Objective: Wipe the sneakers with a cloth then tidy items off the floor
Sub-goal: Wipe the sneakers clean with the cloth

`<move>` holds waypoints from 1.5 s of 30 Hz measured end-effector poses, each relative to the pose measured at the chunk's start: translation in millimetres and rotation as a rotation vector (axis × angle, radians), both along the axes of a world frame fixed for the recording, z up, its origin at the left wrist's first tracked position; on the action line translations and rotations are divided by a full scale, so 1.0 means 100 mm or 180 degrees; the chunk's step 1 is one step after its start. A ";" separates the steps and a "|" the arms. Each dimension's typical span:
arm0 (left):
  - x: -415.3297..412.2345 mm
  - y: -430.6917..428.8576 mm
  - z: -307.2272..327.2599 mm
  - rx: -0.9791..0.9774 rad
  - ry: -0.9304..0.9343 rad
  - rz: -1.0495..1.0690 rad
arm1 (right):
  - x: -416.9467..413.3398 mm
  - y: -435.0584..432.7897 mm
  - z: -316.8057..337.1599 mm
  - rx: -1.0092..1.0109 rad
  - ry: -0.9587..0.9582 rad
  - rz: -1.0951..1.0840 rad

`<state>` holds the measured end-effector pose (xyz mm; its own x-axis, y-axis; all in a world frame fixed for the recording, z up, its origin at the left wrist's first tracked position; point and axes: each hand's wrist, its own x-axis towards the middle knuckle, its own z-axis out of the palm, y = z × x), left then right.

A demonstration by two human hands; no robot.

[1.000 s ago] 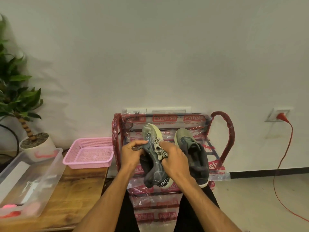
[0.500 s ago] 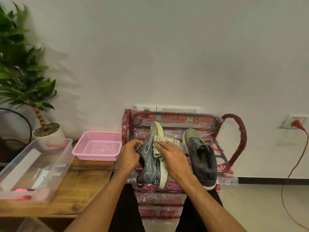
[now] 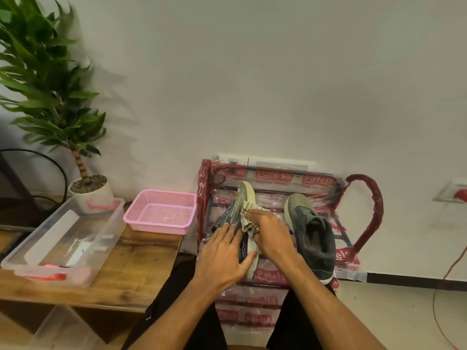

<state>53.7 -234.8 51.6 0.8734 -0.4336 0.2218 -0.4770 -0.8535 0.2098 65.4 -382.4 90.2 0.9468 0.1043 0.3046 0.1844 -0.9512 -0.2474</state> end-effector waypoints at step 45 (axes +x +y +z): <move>-0.13 -0.20 0.03 0.0216 0.0274 -0.0337 | 0.61 -0.31 -0.01 -0.2034 -0.0487 0.1577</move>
